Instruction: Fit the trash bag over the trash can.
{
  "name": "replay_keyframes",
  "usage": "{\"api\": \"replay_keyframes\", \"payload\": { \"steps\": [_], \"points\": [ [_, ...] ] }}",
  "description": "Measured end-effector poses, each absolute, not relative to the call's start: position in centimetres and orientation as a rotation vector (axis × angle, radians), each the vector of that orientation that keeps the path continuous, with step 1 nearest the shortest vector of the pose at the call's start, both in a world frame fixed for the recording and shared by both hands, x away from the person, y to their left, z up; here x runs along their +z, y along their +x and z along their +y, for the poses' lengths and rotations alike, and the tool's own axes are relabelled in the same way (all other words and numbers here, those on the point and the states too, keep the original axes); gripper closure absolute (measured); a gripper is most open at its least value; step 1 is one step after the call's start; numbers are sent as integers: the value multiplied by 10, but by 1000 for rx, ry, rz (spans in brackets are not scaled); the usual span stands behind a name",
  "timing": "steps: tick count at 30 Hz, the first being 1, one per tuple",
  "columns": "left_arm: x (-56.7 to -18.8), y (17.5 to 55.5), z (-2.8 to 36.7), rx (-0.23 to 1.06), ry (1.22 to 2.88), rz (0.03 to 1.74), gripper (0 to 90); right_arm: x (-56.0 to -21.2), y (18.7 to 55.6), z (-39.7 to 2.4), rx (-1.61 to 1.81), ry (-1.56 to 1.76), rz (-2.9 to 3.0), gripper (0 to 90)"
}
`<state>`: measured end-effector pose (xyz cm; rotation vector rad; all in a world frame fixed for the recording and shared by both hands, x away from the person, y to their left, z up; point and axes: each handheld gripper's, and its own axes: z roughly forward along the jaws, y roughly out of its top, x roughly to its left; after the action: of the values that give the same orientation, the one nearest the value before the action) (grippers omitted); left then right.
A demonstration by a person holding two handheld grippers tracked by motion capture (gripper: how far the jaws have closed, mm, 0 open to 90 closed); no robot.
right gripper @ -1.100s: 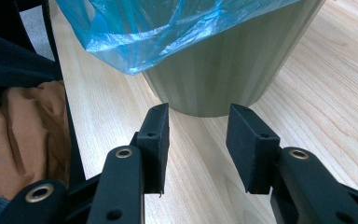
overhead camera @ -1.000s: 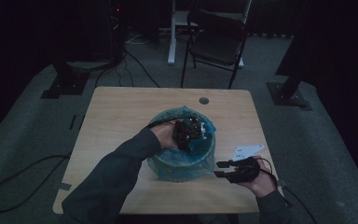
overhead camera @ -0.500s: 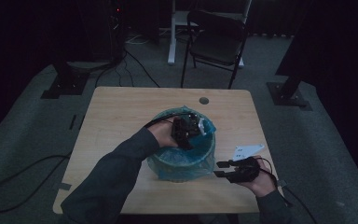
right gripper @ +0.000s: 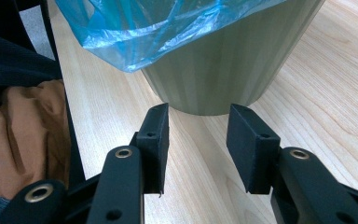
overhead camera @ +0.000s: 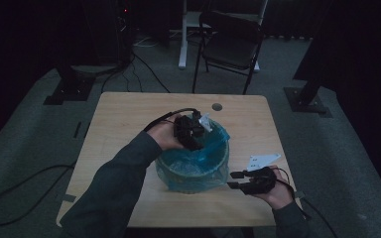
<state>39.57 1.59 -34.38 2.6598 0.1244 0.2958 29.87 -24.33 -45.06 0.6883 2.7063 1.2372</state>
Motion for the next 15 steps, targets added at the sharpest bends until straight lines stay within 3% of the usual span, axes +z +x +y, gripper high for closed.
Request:
{"api": "replay_keyframes", "payload": {
  "steps": [15],
  "points": [
    [-326, 401, 54, 373, 2572, 225, 553, -451, 299, -244, 1238, 694, 2706, 588]
  ]
}}
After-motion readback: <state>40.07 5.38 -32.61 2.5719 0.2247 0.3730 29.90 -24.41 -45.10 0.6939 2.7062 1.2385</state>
